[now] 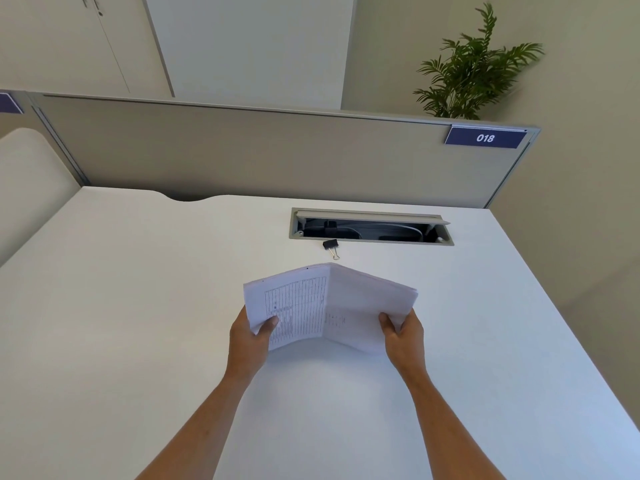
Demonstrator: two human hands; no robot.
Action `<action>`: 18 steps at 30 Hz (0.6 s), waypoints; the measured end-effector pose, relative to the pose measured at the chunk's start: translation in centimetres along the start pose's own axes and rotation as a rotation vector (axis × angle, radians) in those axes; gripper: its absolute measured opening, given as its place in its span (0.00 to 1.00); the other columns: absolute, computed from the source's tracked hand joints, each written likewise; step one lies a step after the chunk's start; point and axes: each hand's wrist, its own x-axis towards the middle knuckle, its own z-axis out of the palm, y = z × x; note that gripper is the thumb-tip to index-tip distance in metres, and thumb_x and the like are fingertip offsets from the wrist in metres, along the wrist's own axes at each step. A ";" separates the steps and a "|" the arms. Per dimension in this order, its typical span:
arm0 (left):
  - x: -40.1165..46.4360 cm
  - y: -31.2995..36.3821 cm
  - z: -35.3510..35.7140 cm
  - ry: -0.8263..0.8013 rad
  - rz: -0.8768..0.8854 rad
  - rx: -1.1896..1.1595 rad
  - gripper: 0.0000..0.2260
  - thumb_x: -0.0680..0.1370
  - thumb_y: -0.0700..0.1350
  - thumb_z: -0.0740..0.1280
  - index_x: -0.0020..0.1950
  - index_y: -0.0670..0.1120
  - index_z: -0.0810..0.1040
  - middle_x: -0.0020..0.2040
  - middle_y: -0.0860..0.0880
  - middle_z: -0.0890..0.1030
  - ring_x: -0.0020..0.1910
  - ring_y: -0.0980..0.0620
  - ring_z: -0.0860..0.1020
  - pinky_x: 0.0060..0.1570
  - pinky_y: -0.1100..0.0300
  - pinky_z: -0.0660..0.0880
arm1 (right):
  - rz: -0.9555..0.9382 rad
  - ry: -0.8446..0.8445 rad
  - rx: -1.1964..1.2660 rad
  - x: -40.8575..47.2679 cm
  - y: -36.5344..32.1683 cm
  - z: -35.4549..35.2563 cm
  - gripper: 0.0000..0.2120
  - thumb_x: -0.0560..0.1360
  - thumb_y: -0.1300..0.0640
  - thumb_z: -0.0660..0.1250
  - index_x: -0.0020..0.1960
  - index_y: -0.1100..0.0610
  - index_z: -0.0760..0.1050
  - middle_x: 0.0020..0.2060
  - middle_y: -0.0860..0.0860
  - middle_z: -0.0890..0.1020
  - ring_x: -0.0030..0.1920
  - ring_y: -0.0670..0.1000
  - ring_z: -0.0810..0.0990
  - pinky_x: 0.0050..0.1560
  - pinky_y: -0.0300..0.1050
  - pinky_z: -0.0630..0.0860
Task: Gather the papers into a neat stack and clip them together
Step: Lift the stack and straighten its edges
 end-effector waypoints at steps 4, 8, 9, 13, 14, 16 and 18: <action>1.1 0.7 -0.6 -0.017 0.009 0.001 0.11 0.76 0.38 0.72 0.55 0.46 0.75 0.50 0.51 0.81 0.50 0.50 0.81 0.45 0.58 0.79 | -0.006 -0.028 0.006 0.4 -0.1 -0.7 0.12 0.77 0.63 0.67 0.59 0.56 0.75 0.49 0.49 0.82 0.49 0.48 0.81 0.41 0.35 0.74; 2.3 1.6 -0.8 -0.012 -0.036 -0.049 0.11 0.75 0.40 0.73 0.52 0.52 0.74 0.49 0.50 0.83 0.47 0.53 0.83 0.42 0.61 0.79 | 0.055 -0.019 0.106 0.7 -0.1 -1.1 0.10 0.75 0.65 0.67 0.55 0.55 0.76 0.47 0.49 0.83 0.46 0.49 0.82 0.42 0.40 0.75; 2.5 1.7 -0.8 -0.010 -0.067 -0.068 0.11 0.75 0.41 0.73 0.53 0.51 0.74 0.50 0.49 0.83 0.46 0.53 0.82 0.41 0.63 0.78 | 0.082 -0.013 0.143 0.8 -0.1 -1.2 0.09 0.75 0.65 0.67 0.53 0.55 0.77 0.46 0.49 0.84 0.45 0.49 0.82 0.41 0.40 0.75; 2.2 1.4 -0.4 0.065 -0.176 -0.112 0.17 0.73 0.47 0.76 0.57 0.47 0.74 0.52 0.50 0.81 0.49 0.52 0.80 0.42 0.64 0.74 | 0.166 0.020 0.291 0.8 -0.1 -1.1 0.06 0.76 0.64 0.67 0.52 0.57 0.77 0.46 0.53 0.84 0.44 0.53 0.82 0.41 0.46 0.78; 1.9 1.5 -0.2 0.096 -0.210 -0.153 0.19 0.72 0.47 0.76 0.59 0.47 0.73 0.54 0.50 0.80 0.50 0.53 0.79 0.43 0.63 0.74 | 0.185 0.031 0.340 0.7 -0.1 -1.1 0.06 0.76 0.64 0.67 0.53 0.58 0.77 0.46 0.53 0.84 0.44 0.53 0.82 0.41 0.46 0.78; 1.3 1.9 0.4 0.119 -0.338 -0.307 0.22 0.73 0.49 0.75 0.62 0.48 0.70 0.55 0.51 0.79 0.52 0.53 0.79 0.46 0.59 0.74 | 0.222 0.055 0.437 0.4 -0.1 -0.8 0.07 0.77 0.64 0.66 0.53 0.56 0.77 0.46 0.51 0.85 0.44 0.50 0.83 0.40 0.44 0.79; 0.6 2.4 1.4 0.050 -0.463 -0.484 0.21 0.75 0.49 0.73 0.63 0.48 0.69 0.55 0.49 0.81 0.53 0.50 0.80 0.50 0.53 0.75 | 0.260 0.069 0.512 -0.2 -0.2 -0.2 0.08 0.78 0.64 0.66 0.53 0.53 0.77 0.45 0.46 0.86 0.44 0.47 0.84 0.39 0.40 0.80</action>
